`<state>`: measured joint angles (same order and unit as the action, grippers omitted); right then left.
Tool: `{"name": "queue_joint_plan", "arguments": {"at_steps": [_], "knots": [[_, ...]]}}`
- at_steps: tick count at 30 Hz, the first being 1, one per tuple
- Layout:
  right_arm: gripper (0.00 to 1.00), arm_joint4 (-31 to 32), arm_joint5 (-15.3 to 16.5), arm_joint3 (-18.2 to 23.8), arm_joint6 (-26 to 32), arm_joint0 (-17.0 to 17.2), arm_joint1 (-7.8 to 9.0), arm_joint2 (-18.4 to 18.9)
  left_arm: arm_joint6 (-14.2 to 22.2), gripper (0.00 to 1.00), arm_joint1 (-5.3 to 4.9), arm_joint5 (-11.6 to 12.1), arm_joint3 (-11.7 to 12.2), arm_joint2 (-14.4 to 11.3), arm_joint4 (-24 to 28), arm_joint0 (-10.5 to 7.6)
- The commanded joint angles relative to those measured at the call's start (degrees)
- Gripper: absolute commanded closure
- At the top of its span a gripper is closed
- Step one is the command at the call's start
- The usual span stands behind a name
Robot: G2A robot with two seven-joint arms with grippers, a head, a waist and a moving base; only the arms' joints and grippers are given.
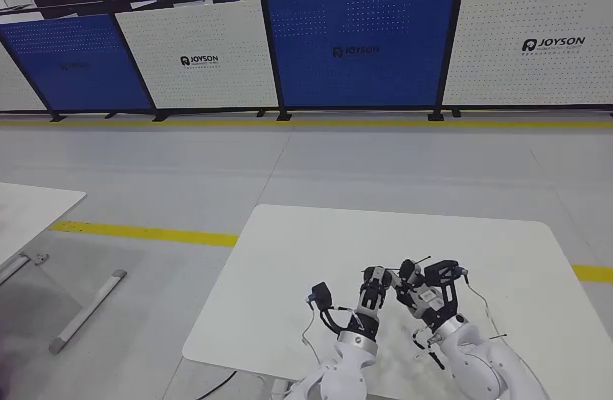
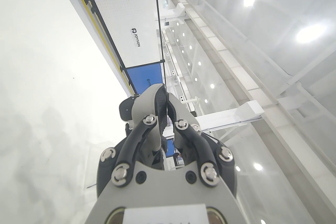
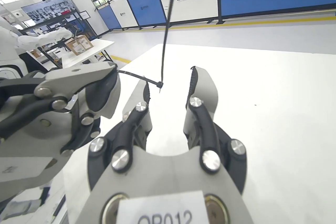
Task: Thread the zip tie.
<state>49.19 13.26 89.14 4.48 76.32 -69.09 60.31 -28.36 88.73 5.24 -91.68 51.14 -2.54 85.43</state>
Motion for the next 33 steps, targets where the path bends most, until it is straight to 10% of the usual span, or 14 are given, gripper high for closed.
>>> {"name": "queue_joint_plan", "arguments": {"at_steps": [1, 21, 33], "knots": [[0.68, 0.2, 0.0, 0.0, -0.2, 0.1, -0.06, 0.1, -0.1, 1.00, 0.05, 0.0, 0.2, 0.0, -0.1, -0.05], [1.00, 0.6, 0.5, 0.4, -0.3, 0.8, -0.50, 1.1, -0.8, 1.00, 0.50, 0.8, 1.4, 0.4, -1.0, -0.23], [1.00, 0.9, 0.7, 0.2, 0.6, 0.9, -0.79, 1.3, -0.6, 1.00, 0.65, 2.6, 1.0, 0.5, -1.3, 0.27]]}}
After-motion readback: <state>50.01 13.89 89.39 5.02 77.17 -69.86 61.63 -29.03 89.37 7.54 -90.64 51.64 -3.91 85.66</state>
